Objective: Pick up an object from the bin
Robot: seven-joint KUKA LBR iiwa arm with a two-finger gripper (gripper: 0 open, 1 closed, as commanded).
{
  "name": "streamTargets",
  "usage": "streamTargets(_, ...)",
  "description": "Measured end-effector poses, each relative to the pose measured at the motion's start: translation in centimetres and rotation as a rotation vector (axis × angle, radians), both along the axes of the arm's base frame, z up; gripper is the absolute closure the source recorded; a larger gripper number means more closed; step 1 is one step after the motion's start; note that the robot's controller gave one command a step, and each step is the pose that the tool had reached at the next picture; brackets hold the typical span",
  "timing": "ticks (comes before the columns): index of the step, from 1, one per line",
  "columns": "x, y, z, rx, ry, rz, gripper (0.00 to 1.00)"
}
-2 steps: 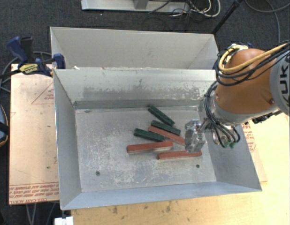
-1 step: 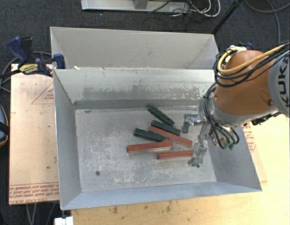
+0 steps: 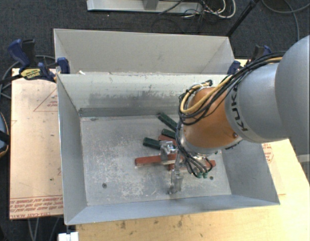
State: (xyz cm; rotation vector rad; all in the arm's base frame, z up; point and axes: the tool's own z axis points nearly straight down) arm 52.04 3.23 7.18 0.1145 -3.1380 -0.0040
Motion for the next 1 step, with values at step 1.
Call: streamTargets(1,0.24,-0.15,0.50,-0.001,-0.007,-0.003,1.00)
